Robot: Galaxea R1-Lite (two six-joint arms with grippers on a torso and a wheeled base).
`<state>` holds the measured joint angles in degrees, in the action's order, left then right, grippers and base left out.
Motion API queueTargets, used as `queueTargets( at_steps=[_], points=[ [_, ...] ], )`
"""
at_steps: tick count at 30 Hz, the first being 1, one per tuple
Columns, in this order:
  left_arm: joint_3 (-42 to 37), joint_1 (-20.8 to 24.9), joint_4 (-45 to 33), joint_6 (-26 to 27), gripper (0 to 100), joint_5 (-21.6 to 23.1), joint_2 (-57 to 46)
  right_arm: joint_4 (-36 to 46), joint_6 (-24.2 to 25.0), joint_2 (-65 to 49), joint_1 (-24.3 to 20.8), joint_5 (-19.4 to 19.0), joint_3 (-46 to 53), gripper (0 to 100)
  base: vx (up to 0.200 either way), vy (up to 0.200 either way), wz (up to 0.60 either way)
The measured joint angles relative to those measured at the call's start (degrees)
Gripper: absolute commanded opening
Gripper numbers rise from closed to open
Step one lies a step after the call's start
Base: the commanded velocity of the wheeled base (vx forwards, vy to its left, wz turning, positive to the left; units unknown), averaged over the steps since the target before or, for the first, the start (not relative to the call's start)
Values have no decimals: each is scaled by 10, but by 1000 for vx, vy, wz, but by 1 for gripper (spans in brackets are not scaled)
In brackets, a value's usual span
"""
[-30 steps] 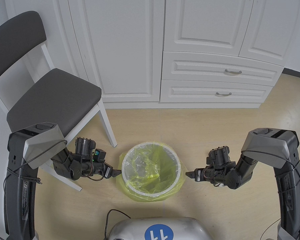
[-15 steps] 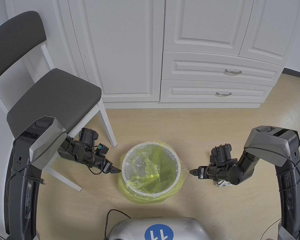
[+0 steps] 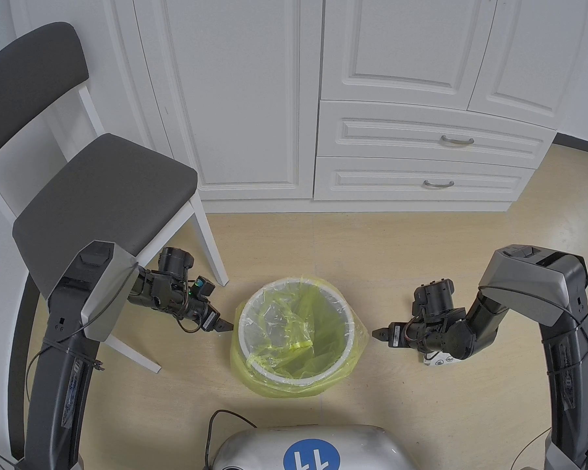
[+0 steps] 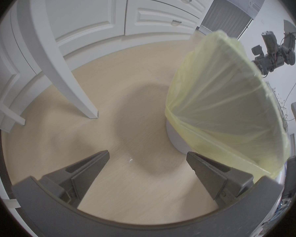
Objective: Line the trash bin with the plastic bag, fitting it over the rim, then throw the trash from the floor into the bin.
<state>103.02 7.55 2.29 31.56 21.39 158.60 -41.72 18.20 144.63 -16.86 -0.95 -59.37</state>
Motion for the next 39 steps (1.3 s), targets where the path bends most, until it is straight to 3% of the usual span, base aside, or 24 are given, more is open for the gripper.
queueTargets(
  at_steps=[10,17,24,39],
  points=[
    [-10,18,27,-18,100,-24,19,1,28,3,-3,0,-15,100,0,0,0],
    [-51,39,40,-118,100,-100,-10,1,28,4,-3,1,-16,100,0,0,0],
    [-73,63,46,-138,100,-119,-35,-2,28,5,-4,5,-17,100,0,0,0],
    [102,129,22,-296,100,-172,19,-6,49,1,1,42,-46,100,0,0,0]
  ],
)
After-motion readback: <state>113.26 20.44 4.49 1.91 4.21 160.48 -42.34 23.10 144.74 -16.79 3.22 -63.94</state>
